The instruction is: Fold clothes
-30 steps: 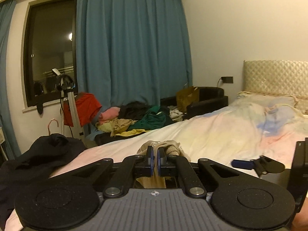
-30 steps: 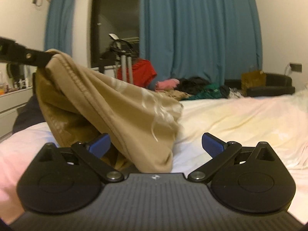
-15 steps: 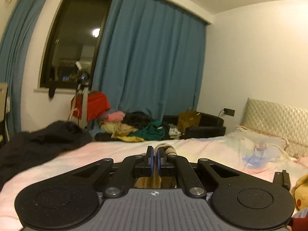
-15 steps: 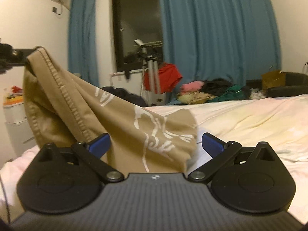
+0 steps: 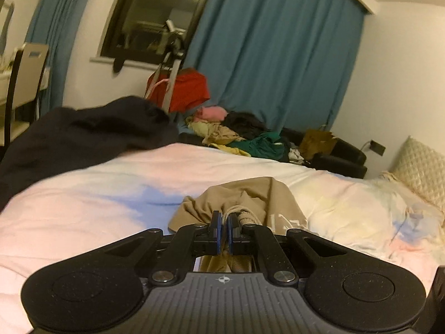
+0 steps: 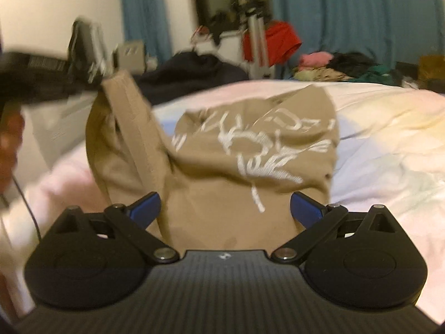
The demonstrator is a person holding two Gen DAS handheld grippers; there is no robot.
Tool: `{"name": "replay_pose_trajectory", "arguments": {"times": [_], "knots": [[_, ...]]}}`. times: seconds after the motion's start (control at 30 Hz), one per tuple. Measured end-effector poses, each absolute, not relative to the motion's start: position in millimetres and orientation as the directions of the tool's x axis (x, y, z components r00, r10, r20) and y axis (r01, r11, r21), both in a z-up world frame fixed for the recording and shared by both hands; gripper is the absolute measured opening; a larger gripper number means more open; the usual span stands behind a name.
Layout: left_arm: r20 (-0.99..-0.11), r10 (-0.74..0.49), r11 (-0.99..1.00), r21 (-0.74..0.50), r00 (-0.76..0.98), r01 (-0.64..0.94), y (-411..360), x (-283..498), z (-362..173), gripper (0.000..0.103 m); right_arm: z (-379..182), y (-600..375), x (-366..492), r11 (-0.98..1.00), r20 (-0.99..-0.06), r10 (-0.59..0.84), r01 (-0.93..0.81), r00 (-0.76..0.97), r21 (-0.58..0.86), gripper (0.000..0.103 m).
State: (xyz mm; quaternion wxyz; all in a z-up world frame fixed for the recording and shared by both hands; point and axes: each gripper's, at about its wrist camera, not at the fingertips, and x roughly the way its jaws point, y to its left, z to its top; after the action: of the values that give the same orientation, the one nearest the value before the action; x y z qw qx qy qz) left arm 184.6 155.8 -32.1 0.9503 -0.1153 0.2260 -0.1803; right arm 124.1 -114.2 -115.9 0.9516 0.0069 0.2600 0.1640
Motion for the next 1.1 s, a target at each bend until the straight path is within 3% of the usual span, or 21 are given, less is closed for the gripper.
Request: {"name": "replay_pose_trajectory", "arguments": {"times": [0.27, 0.33, 0.4, 0.47, 0.57, 0.6, 0.73, 0.87, 1.03, 1.1], "knots": [[-0.424, -0.337, 0.933, -0.268, 0.841, 0.238, 151, 194, -43, 0.005, -112, -85, 104, 0.889, -0.482, 0.347, -0.446, 0.804, -0.105, 0.099], [-0.424, -0.336, 0.932, -0.276, 0.841, 0.234, 150, 195, -44, 0.006, -118, -77, 101, 0.873, -0.511, 0.316, -0.456, 0.800, -0.175, 0.091], [-0.435, -0.321, 0.938, -0.269, 0.841, 0.219, 150, 197, -44, 0.006, -124, -78, 105, 0.877, -0.543, 0.272, -0.438, 0.794, -0.200, 0.070], [-0.446, -0.308, 0.942, -0.268, 0.840, 0.203, 150, 198, -44, 0.007, -126, -81, 109, 0.886, -0.562, 0.233, -0.412, 0.793, -0.214, 0.063], [-0.447, -0.287, 0.951, -0.242, 0.847, 0.195, 141, 192, -42, 0.006, -119, -91, 110, 0.906, -0.546, 0.190, -0.360, 0.816, -0.222, 0.028], [-0.443, -0.288, 0.952, -0.226, 0.849, 0.205, 135, 189, -40, 0.006, -114, -94, 108, 0.911, -0.526, 0.168, -0.335, 0.834, -0.240, 0.024], [-0.429, -0.336, 0.941, -0.187, 0.839, 0.281, 116, 176, -32, 0.006, -95, -119, 106, 0.947, -0.422, 0.060, -0.184, 0.905, -0.261, 0.023], [-0.435, -0.402, 0.916, -0.194, 0.806, 0.352, 102, 172, -37, 0.009, -81, -162, 117, 0.990, -0.384, -0.038, -0.018, 0.923, -0.140, 0.024], [-0.461, -0.436, 0.899, -0.190, 0.773, 0.394, 86, 174, -47, 0.009, -89, -212, 142, 0.989, -0.475, -0.005, 0.076, 0.880, 0.131, 0.027], [-0.473, -0.432, 0.901, -0.195, 0.768, 0.387, 85, 177, -52, 0.009, -95, -217, 143, 0.982, -0.511, 0.020, 0.078, 0.860, 0.169, 0.032]]}}
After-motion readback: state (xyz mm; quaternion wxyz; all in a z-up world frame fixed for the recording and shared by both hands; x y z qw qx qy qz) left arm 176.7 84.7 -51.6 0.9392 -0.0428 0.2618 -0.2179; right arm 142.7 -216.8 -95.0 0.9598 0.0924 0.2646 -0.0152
